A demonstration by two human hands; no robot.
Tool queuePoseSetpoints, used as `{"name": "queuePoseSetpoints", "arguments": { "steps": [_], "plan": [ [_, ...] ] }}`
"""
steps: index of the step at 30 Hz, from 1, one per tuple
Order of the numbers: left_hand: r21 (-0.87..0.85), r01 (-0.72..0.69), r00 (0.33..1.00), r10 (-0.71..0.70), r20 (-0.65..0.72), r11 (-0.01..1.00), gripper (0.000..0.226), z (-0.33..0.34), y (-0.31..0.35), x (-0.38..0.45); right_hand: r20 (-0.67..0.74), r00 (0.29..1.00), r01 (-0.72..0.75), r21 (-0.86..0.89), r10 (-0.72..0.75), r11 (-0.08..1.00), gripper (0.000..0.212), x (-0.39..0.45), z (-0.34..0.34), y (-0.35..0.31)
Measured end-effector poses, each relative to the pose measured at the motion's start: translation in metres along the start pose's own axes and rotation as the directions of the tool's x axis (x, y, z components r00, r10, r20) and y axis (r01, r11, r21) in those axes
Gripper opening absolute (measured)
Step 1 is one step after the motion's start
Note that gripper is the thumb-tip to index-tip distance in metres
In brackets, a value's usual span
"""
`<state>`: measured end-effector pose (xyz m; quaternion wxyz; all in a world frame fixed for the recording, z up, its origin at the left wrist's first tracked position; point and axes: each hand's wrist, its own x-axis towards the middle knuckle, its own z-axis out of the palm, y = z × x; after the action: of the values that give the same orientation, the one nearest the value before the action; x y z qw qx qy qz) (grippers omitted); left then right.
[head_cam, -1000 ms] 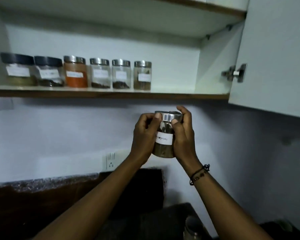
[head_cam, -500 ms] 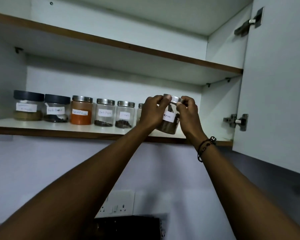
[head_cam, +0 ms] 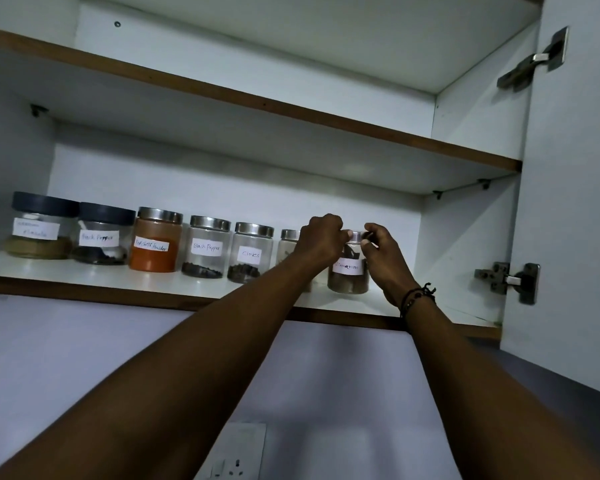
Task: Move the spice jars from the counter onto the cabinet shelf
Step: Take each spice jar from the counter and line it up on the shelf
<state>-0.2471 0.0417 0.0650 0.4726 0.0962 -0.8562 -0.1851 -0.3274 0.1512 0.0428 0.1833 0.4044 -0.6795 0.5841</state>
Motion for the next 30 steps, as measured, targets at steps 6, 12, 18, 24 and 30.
{"name": "queuePoseSetpoints", "arguments": {
  "steps": [6, 12, 18, 24, 30],
  "plan": [
    [0.114, -0.034, 0.999, 0.03, 0.039, 0.993, 0.024, 0.013, -0.009, 0.008, 0.04, 0.999, -0.004, -0.05, 0.006, 0.999, 0.045, 0.012, 0.011, 0.015],
    [0.237, -0.085, 0.996, 0.076, 0.048, 0.968, 0.008, 0.02, -0.011, 0.007, 0.043, 0.999, -0.024, -0.093, 0.028, 0.995, 0.039, 0.021, 0.017, 0.025],
    [0.31, -0.109, 0.994, 0.101, 0.042, 0.944, 0.01, 0.027, -0.009, 0.0, 0.022, 1.0, -0.006, -0.132, 0.009, 0.991, 0.03, 0.019, 0.02, 0.032],
    [0.319, -0.16, 0.987, 0.162, 0.018, 0.934, 0.013, 0.025, -0.01, -0.013, 0.058, 0.998, -0.013, -0.182, 0.024, 0.983, 0.026, 0.004, 0.015, 0.023],
    [0.155, -0.184, 0.981, 0.191, -0.029, 0.971, 0.022, 0.011, 0.012, -0.042, 0.02, 0.999, 0.035, -0.326, -0.03, 0.945, 0.029, -0.029, 0.001, 0.002]
  ]
}}
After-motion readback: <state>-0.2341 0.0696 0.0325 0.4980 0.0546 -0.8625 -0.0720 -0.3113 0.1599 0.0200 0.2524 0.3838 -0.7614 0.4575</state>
